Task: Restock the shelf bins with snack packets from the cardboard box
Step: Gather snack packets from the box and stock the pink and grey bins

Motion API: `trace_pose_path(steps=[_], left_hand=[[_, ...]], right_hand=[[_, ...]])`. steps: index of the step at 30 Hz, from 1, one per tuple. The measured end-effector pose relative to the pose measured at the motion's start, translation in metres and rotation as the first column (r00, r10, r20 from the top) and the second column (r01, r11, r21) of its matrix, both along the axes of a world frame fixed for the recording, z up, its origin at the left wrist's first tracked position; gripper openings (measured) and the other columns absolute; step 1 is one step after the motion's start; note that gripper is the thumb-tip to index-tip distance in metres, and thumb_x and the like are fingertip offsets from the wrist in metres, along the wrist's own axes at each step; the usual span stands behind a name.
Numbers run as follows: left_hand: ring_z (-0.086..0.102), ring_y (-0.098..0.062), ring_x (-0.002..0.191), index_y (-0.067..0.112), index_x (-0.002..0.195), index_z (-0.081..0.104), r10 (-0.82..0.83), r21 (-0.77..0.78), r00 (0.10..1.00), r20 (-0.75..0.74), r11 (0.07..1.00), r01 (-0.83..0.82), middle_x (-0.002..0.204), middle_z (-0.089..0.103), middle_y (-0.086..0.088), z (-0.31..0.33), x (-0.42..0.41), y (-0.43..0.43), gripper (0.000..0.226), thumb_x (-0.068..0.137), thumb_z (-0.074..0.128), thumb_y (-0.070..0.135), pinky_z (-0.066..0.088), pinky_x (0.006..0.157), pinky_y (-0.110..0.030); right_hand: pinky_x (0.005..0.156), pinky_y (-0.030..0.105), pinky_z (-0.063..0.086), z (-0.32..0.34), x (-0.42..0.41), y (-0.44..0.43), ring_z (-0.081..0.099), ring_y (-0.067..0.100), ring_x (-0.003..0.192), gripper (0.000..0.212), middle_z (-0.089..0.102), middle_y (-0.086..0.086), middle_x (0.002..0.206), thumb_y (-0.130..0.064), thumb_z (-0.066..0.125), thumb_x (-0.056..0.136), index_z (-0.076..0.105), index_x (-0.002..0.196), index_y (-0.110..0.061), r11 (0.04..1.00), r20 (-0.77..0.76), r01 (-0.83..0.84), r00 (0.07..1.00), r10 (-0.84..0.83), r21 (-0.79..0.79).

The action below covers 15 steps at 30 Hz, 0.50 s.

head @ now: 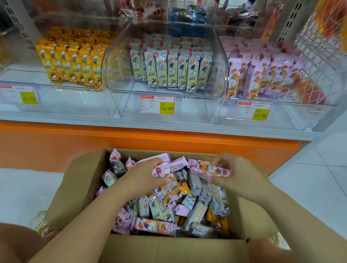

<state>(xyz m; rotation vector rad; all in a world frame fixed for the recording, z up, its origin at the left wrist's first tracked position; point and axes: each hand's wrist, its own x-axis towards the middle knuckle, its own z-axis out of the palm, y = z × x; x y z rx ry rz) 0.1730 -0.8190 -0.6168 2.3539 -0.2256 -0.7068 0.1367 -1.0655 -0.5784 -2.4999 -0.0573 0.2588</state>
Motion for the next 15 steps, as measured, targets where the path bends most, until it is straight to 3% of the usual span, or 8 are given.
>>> trace_pose_path(steps=[2,4,8,10,12,15], left_hand=[[0.048,-0.021,0.127,0.026,0.145,0.033,-0.005,-0.013,1.0,0.02,1.0,0.005,0.153,0.031,0.006,0.014,-0.001,-0.001,0.072,0.084,0.064,0.049,0.045,0.102,-0.04],[0.045,-0.015,0.126,0.027,0.139,0.04,-0.041,0.002,0.995,0.09,0.999,0.041,0.147,0.039,0.008,0.033,-0.004,-0.005,0.064,0.084,0.064,0.049,0.044,0.098,-0.032],[0.051,-0.008,0.101,0.031,0.125,0.05,-0.089,0.001,0.963,0.253,0.996,0.091,0.12,0.056,0.012,0.084,-0.008,-0.019,0.05,0.082,0.066,0.047,0.04,0.079,-0.024],[0.054,-0.004,0.09,0.03,0.123,0.051,-0.072,-0.063,0.941,0.332,0.993,0.098,0.106,0.057,0.016,0.115,-0.008,-0.029,0.048,0.081,0.067,0.045,0.04,0.072,-0.021],[0.057,-0.001,0.087,0.035,0.117,0.051,-0.057,-0.109,0.904,0.424,0.988,0.113,0.106,0.056,0.022,0.144,-0.007,-0.043,0.042,0.081,0.068,0.044,0.041,0.072,-0.019],[0.063,0.0,0.072,0.04,0.099,0.052,-0.008,-0.238,0.863,0.506,0.96,0.149,0.093,0.062,0.022,0.184,-0.001,-0.072,0.027,0.08,0.071,0.038,0.047,0.065,-0.018]], right_hand=[[0.056,0.012,0.038,0.021,-0.003,-0.007,0.058,0.005,0.08,0.025,0.062,-0.012,0.088,-0.033,0.078,0.075,0.058,0.087,-0.025,0.998,0.037,-0.004,0.999,0.002,0.056],[0.059,0.012,0.038,0.042,-0.007,-0.012,0.057,0.001,0.08,0.023,0.062,-0.012,0.085,-0.036,0.075,0.076,0.059,0.086,-0.022,0.998,0.071,-0.034,0.997,0.03,0.06],[0.063,0.011,0.04,0.081,-0.012,-0.027,0.055,-0.001,0.074,0.019,0.06,-0.015,0.079,-0.035,0.076,0.076,0.063,0.086,-0.026,0.996,0.157,-0.09,0.984,0.087,0.007],[0.066,0.012,0.042,0.098,-0.012,-0.042,0.055,-0.004,0.08,0.029,0.061,-0.018,0.089,-0.034,0.08,0.071,0.062,0.094,-0.031,0.999,0.241,-0.024,0.97,0.016,0.029],[0.07,0.013,0.044,0.115,-0.013,-0.055,0.054,-0.004,0.086,0.042,0.056,-0.023,0.095,-0.028,0.081,0.07,0.058,0.105,-0.033,0.988,0.355,0.082,0.927,-0.124,0.132],[0.072,0.002,0.037,0.135,-0.012,-0.068,0.051,0.001,0.087,0.043,0.054,-0.02,0.097,-0.025,0.079,0.072,0.055,0.107,-0.034,0.938,0.525,0.193,0.788,-0.322,0.287]])
